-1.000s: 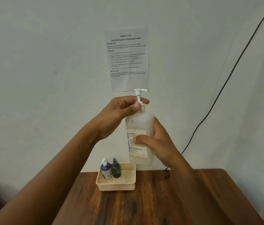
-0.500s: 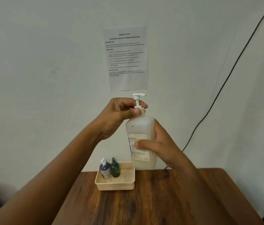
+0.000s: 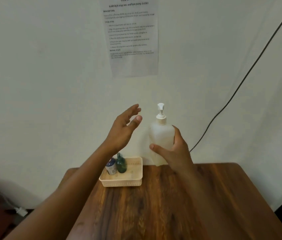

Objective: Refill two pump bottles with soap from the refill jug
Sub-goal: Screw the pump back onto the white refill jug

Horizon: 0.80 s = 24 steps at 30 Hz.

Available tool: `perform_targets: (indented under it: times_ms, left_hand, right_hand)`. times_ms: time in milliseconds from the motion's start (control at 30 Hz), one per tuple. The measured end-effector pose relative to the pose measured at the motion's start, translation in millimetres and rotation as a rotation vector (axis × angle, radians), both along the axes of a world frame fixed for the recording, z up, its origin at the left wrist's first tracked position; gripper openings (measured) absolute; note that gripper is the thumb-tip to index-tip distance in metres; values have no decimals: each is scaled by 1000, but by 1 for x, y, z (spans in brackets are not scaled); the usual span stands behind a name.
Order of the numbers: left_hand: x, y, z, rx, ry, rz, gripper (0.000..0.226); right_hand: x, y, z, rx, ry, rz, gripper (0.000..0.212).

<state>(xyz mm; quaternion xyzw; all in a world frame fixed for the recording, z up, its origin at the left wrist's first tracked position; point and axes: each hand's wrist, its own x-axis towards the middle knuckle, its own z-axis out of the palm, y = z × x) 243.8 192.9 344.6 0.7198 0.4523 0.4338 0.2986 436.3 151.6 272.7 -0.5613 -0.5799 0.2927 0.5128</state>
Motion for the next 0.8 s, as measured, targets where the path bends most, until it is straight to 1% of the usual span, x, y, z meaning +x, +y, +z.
perform_targets:
  times_ms: [100, 200, 333, 567, 800]
  left_hand:
    - [-4, 14, -49, -23, 99, 87, 68]
    - [-7, 30, -98, -59, 158, 99, 71]
    - [-2, 55, -155, -131, 214, 91, 74]
    - [14, 101, -226, -107, 371, 38, 87]
    - [20, 135, -290, -165, 379, 60, 90]
  right_hand:
    - [8, 21, -30, -53, -12, -115, 96]
    - [18, 45, -59, -87, -39, -185, 100]
    - [29, 81, -104, -117, -61, -218, 98]
    - [35, 139, -186, -172, -91, -294, 100]
    - [34, 188, -260, -226, -107, -336, 98]
